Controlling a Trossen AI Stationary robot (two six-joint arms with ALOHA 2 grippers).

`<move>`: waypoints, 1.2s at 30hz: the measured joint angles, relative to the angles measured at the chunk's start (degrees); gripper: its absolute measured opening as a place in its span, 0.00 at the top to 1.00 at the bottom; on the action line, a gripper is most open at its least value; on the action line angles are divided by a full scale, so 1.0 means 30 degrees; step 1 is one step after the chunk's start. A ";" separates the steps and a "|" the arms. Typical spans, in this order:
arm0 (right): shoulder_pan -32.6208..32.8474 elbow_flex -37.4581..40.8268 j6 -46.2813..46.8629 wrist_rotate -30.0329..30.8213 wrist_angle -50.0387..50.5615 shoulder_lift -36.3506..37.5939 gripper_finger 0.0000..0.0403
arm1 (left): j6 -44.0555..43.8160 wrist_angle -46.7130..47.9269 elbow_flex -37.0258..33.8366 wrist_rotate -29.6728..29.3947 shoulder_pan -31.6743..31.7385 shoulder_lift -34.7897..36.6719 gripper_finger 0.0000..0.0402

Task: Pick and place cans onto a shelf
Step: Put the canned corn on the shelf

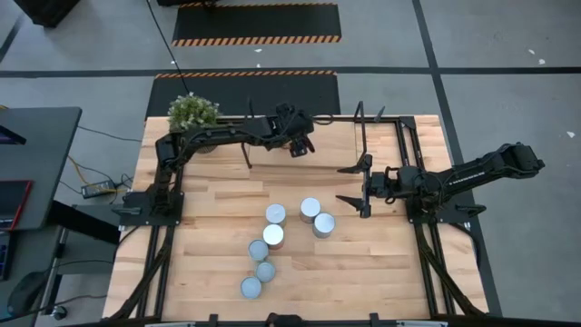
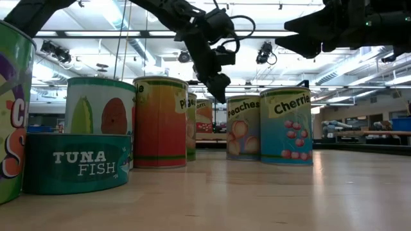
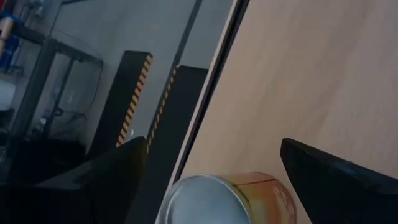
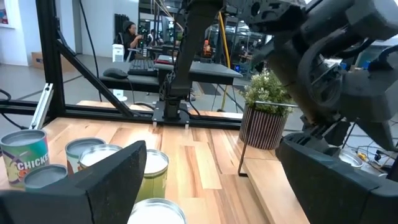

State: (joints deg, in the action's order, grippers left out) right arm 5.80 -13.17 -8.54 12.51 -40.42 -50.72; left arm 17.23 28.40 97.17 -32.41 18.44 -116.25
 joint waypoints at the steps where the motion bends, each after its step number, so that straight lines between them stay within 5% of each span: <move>1: 0.0001 0.0000 0.0000 -0.0009 -0.0012 -0.0004 0.07 | -0.0178 0.0072 0.0000 -0.0120 -0.0037 0.0000 0.06; 20: 0.0058 0.0000 0.0286 -0.0576 -0.0090 -0.0005 0.07 | -0.1526 0.4115 0.0000 -0.0535 0.1224 0.0000 0.06; 36: 0.0058 0.0000 0.0328 -0.0572 -0.0083 -0.0003 0.07 | -0.0739 0.4503 0.0000 -0.0710 0.2758 0.0000 0.06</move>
State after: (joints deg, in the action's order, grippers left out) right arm 5.98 -13.17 -7.55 10.80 -40.66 -50.73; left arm 15.02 41.91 97.17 -34.54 26.71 -116.25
